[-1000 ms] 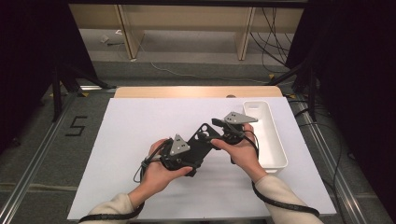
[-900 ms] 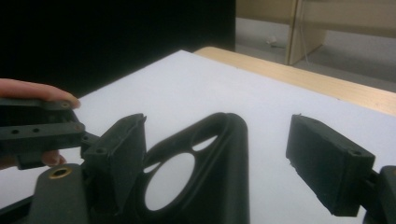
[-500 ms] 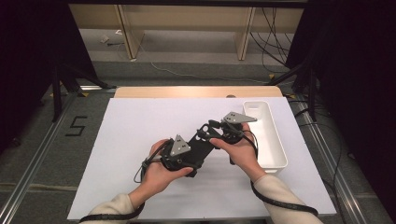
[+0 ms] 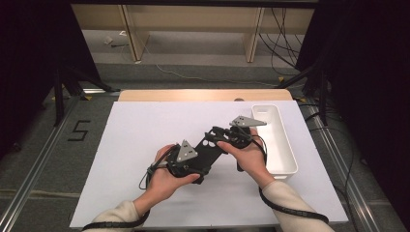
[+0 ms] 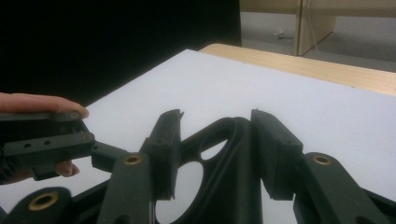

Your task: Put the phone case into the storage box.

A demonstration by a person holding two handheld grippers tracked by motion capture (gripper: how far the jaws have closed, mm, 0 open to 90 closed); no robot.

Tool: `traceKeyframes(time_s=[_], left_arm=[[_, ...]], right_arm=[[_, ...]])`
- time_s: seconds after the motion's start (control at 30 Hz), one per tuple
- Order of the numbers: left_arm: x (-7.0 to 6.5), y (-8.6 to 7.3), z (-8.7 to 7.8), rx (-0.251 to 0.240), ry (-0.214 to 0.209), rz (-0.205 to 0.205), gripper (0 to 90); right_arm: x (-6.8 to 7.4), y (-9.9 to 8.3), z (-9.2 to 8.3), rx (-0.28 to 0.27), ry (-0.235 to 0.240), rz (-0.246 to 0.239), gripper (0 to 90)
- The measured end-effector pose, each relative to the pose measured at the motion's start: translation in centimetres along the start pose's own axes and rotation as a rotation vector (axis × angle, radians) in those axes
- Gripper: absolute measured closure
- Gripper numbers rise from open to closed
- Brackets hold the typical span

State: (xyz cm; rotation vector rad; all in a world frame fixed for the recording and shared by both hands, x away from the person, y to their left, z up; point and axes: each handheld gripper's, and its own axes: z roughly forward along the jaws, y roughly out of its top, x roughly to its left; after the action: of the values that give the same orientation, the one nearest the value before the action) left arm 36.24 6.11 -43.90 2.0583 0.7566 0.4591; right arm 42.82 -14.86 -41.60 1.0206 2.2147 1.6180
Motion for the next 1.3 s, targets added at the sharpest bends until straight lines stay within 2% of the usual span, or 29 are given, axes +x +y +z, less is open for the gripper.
traceKeyframes(time_s=[0.1, 0.37, 0.47, 0.5, 0.53, 0.63, 0.67, 0.7, 0.73, 0.77, 0.8, 0.83, 0.87, 0.93, 0.97, 1.07, 1.3], left_arm=[[0.1, 0.0, 0.0, -0.001, 0.007, 0.007, 14.9], [-0.1, -0.1, 0.2, 0.005, -0.005, 0.010, 14.5], [-0.2, -0.2, 0.2, 0.001, -0.005, 0.019, 14.2], [-0.3, -0.2, 0.3, -0.004, -0.003, 0.019, 14.1], [-0.3, -0.2, 0.2, -0.001, 0.009, 0.029, 14.0], [-0.3, -0.1, 0.2, -0.024, 0.005, 0.049, 13.5], [-0.3, -0.1, 0.2, -0.024, 0.005, 0.049, 13.3], [0.1, 0.0, 0.0, -0.060, 0.009, 0.044, 23.0], [0.1, 0.0, 0.0, -0.060, 0.009, 0.044, 23.2], [0.2, 0.0, -0.1, -0.059, -0.012, 0.025, 20.5], [0.2, 0.0, -0.1, -0.059, -0.012, 0.025, 20.8], [0.4, -0.1, -0.2, -0.060, -0.020, 0.014, 20.6], [0.5, -0.1, -0.3, -0.061, -0.027, 0.016, 20.5], [0.6, -0.2, -0.3, -0.067, -0.038, 0.012, 20.4], [0.7, -0.3, -0.4, -0.072, -0.051, 0.008, 20.4], [1.1, -0.4, -0.5, -0.084, -0.055, 0.005, 20.4], [1.3, -0.5, -0.7, -0.082, -0.060, -0.003, 20.5]], right_arm=[[-0.1, 0.1, -0.1, -0.004, 0.008, 0.029, 59.9], [0.0, 0.4, -0.5, -0.020, 0.035, 0.045, 67.3], [0.2, 0.6, -0.6, -0.034, 0.052, 0.072, 70.7], [0.5, 0.8, -0.8, -0.055, 0.072, 0.086, 74.1], [0.7, 1.0, -1.0, -0.058, 0.080, 0.090, 75.1], [1.3, 1.5, -1.3, -0.078, 0.104, 0.094, 77.2], [1.5, 1.6, -1.3, -0.080, 0.105, 0.085, 77.6], [1.6, 1.7, -1.4, -0.077, 0.124, 0.085, 78.2], [1.6, 1.7, -1.4, -0.077, 0.124, 0.085, 78.2], [1.8, 1.9, -1.5, -0.077, 0.093, 0.018, 78.2], [1.8, 1.9, -1.5, -0.077, 0.093, 0.018, 78.2], [1.7, 2.0, -1.6, -0.083, 0.125, 0.042, 78.1], [1.7, 2.1, -1.7, -0.079, 0.126, 0.039, 78.1], [1.7, 2.2, -1.7, -0.070, 0.123, 0.024, 78.2], [1.7, 2.2, -1.8, -0.058, 0.121, -0.009, 78.1], [1.6, 2.3, -1.8, -0.052, 0.139, -0.017, 78.0], [1.5, 2.1, -1.7, -0.032, 0.141, -0.042, 77.9]])
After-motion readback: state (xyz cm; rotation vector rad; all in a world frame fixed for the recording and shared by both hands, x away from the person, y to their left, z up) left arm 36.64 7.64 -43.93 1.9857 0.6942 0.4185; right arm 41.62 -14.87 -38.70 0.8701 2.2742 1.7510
